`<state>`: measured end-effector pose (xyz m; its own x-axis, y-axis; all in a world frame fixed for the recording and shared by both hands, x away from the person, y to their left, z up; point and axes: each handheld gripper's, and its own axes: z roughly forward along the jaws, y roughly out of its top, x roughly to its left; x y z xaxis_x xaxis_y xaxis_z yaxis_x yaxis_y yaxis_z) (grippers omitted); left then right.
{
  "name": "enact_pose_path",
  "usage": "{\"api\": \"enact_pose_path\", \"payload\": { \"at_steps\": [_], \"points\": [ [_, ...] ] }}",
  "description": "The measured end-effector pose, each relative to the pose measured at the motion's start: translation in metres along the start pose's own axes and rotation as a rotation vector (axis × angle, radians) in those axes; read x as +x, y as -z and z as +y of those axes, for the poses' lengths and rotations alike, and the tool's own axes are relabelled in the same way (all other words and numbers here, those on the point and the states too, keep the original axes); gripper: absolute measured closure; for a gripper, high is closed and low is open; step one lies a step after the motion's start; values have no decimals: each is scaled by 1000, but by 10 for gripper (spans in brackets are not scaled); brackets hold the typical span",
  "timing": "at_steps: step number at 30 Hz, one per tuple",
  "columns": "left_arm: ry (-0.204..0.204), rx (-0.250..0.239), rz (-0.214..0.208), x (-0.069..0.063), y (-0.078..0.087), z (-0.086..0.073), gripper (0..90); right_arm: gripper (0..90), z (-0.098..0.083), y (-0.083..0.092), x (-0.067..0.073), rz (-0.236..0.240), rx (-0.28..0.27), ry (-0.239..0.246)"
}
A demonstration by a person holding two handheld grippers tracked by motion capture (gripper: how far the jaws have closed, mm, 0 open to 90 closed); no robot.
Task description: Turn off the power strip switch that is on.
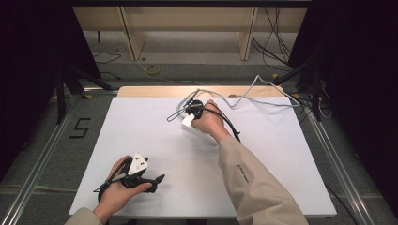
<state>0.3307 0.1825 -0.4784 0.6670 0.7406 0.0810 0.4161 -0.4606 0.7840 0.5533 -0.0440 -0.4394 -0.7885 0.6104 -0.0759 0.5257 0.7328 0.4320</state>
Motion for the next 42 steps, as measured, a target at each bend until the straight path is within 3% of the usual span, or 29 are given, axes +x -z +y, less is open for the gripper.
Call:
{"api": "enact_pose_path", "payload": {
  "at_steps": [2, 8, 13, 25, 35, 42],
  "points": [
    [0, 1, 0, 0, 0, 0, 141, 900, -1, 0, -1, -3, -13, 10],
    [4, -1, -1, 0, 0, 0, 141, 900, -10, 21, -7, -31, -155, -43],
    [4, 2, 2, 0, 0, -1, 141, 900, -25, 34, -11, -15, -197, -62],
    [18, 0, 4, 1, 1, -2, 141, 717, -76, 53, -14, 32, -336, -95],
    [29, -1, 7, 2, 2, -3, 141, 568, -121, 73, -5, 64, -434, -119],
    [32, 0, 9, 2, 2, -3, 141, 512, -158, 88, 5, 64, -489, -144]
  ]
}}
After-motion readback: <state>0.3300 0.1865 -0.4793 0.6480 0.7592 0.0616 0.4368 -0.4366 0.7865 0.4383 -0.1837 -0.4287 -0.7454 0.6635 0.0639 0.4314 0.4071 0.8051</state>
